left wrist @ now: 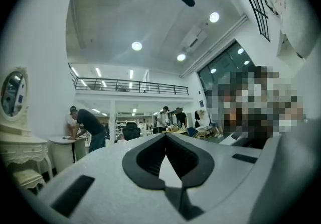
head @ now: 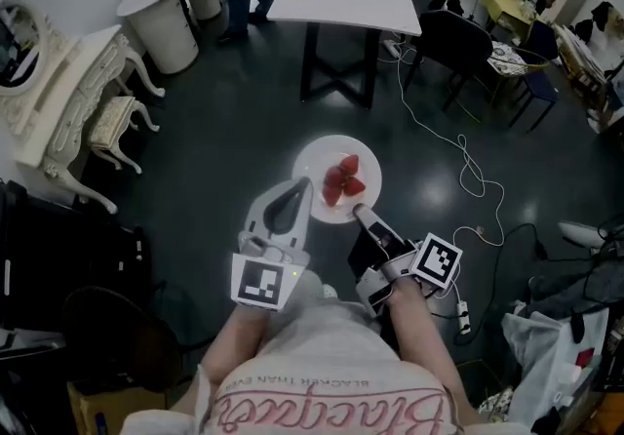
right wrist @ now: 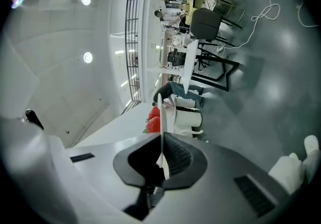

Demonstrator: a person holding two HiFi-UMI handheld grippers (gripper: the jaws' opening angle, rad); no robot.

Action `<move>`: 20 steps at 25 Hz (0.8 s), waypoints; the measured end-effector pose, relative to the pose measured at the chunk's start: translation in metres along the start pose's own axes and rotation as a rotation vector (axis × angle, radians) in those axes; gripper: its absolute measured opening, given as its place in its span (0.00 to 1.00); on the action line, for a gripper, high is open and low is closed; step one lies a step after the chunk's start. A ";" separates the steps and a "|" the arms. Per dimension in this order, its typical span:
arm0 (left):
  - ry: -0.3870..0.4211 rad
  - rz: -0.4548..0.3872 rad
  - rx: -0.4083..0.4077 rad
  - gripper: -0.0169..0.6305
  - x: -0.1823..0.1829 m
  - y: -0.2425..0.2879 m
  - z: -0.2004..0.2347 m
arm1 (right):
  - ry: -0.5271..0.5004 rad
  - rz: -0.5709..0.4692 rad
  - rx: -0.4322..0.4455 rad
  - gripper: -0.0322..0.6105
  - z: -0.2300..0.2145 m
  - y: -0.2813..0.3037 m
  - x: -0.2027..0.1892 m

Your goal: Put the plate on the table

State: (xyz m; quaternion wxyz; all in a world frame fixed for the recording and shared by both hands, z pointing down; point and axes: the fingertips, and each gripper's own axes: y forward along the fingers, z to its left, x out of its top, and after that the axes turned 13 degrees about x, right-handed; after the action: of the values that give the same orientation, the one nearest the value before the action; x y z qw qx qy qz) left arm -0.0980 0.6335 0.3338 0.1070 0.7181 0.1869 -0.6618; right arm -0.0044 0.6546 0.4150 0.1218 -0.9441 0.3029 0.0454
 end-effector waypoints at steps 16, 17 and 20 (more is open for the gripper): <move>-0.024 0.051 0.036 0.03 -0.031 0.030 0.001 | 0.017 0.015 0.009 0.07 -0.025 0.010 0.024; -0.024 0.053 0.037 0.03 -0.033 0.037 0.004 | 0.020 0.015 0.007 0.07 -0.028 0.016 0.028; -0.023 0.056 0.043 0.03 -0.038 0.061 0.017 | 0.022 0.016 0.004 0.07 -0.037 0.036 0.042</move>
State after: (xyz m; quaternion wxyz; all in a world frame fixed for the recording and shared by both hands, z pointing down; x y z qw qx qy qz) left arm -0.0907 0.5662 0.3638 0.1122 0.7176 0.1510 -0.6705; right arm 0.0087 0.5930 0.4364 0.1198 -0.9419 0.3117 0.0355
